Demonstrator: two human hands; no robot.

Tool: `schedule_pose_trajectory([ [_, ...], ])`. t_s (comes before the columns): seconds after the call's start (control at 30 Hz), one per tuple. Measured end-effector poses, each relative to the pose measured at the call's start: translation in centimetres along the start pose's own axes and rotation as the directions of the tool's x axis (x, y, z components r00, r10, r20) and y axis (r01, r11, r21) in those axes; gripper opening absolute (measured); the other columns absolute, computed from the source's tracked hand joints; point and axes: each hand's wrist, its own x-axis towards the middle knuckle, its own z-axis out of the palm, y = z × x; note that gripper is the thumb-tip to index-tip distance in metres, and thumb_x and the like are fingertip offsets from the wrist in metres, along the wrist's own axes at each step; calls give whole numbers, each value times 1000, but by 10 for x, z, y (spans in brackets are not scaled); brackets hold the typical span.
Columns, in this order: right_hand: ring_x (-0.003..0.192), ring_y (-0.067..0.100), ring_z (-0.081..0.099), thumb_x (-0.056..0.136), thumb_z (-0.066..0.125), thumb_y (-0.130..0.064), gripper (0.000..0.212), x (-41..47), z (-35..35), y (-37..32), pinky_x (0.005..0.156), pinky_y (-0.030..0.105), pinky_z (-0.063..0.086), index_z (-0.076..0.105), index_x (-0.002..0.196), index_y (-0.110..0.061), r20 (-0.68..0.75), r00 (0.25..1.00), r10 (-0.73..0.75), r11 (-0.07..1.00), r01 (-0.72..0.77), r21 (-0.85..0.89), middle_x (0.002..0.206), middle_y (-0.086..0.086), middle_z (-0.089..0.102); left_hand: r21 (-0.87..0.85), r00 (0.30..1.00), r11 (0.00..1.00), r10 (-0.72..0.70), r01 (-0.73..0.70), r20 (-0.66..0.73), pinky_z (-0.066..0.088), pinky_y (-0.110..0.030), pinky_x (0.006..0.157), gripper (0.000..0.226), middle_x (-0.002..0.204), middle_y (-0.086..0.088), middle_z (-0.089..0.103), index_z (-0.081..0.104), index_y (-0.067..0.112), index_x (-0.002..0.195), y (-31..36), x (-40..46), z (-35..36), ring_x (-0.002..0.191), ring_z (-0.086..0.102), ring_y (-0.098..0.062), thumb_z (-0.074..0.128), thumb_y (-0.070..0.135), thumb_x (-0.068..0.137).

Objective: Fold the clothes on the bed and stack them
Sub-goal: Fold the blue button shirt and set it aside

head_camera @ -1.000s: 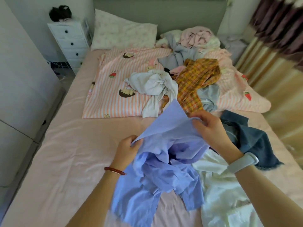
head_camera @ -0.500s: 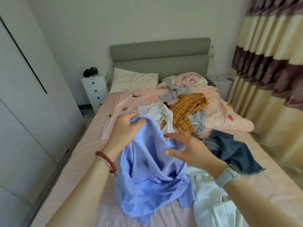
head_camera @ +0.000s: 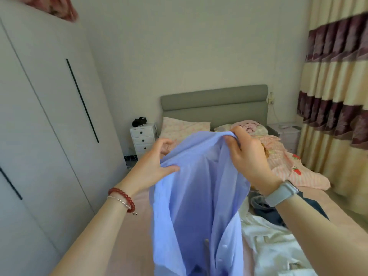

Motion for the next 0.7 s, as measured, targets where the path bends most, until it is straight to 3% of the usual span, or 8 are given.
schedule_pose_trajectory([
  [0.07,69,38,55,89,36,-32,31,-1,1,-7,62,46,44,53,92,-6,-54,998,30,1000,-30,10,70,13,60,-3,997,1000,-24,24,-75,41,-26,76,50,98,14,54,35,45,101,-14,-16,-7,79,53,-8,69,16,79],
  [0.17,85,40,59,95,46,-20,19,-12,4,-26,74,51,45,55,106,-7,-78,993,89,994,-83,75,89,14,65,38,972,991,-119,130,-201,39,-29,61,9,74,-4,59,53,22,83,-38,-44,-18,62,47,-16,60,18,78],
  [0.27,86,32,61,93,45,-24,26,-32,9,-49,75,44,48,61,108,-10,-58,995,78,995,-74,67,90,7,66,99,958,973,-180,206,-224,33,-29,55,22,67,-19,55,53,-1,74,-46,-74,-25,58,41,-18,58,18,83],
  [0.37,73,6,56,92,45,-17,19,-50,7,-67,68,16,41,62,96,-9,-131,978,163,974,-139,179,77,-4,60,-139,978,980,-163,145,-128,30,-24,52,28,59,-7,46,51,-1,70,-39,-100,-35,55,39,-12,65,18,84],
  [0.43,69,-10,51,94,46,-8,15,-53,0,-81,65,5,36,60,91,-13,-219,945,244,944,-179,278,76,-14,56,-421,975,900,-185,117,-125,38,-23,55,19,58,4,58,55,8,71,-22,-105,-46,54,49,-8,71,14,80],
  [0.53,69,-16,50,93,47,-5,14,-42,-9,-101,67,3,36,57,89,-14,-333,895,296,915,-166,367,78,-17,54,-657,955,753,-226,45,-194,44,-25,61,16,61,10,65,60,20,73,5,-93,-62,56,57,-7,69,10,80],
  [0.7,68,-11,51,90,48,-6,15,5,-17,-112,68,7,38,59,92,-16,-493,816,302,889,-55,454,78,-16,56,-824,960,556,-162,-104,-230,51,-17,53,13,63,6,67,60,14,85,38,-54,-82,54,62,-7,56,2,88],
])
